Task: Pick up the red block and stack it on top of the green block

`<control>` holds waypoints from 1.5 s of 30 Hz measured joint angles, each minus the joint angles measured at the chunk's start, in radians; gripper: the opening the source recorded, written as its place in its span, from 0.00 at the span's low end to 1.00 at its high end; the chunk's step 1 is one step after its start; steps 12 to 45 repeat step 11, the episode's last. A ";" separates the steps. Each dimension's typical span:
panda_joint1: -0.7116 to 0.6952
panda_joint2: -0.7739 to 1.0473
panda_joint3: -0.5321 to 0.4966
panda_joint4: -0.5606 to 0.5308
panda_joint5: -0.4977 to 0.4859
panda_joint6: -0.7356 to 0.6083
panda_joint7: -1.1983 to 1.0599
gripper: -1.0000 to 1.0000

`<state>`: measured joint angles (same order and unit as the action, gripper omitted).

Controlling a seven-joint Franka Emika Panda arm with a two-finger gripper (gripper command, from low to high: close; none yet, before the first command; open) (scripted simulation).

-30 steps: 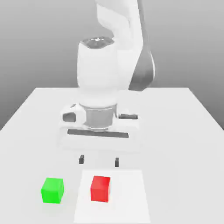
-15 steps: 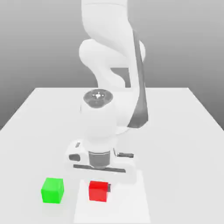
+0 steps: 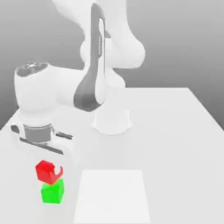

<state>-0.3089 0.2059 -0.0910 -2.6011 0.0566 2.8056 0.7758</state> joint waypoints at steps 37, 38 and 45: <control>0.003 -0.128 -0.011 -0.006 -0.037 -0.121 0.027 1.00; 0.003 -0.128 -0.011 -0.006 -0.037 -0.121 0.027 1.00; 0.003 -0.128 -0.011 -0.006 -0.037 -0.121 0.027 1.00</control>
